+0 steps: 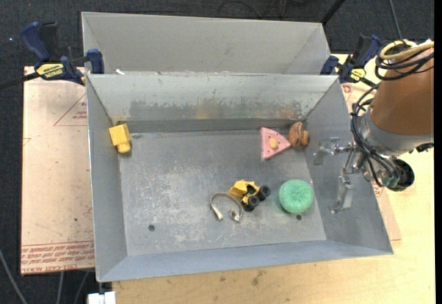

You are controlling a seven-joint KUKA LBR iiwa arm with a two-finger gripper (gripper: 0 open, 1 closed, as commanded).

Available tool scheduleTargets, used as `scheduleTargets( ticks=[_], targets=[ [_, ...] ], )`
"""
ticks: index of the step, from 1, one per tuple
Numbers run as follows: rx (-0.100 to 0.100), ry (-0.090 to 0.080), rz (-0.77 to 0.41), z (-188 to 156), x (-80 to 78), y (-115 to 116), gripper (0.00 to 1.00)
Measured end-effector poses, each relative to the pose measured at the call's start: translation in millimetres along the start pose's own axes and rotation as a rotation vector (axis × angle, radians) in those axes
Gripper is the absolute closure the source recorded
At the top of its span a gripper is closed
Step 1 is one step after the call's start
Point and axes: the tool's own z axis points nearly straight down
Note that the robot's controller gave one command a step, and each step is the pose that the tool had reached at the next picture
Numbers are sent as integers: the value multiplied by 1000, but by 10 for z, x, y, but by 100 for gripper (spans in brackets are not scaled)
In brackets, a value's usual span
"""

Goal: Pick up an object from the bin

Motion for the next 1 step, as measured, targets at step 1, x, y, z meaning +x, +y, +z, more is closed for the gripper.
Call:
scheduleTargets(
  ticks=[1],
  targets=[
    [1, -8, -4, -44, -18, 8, 0]
  ],
)
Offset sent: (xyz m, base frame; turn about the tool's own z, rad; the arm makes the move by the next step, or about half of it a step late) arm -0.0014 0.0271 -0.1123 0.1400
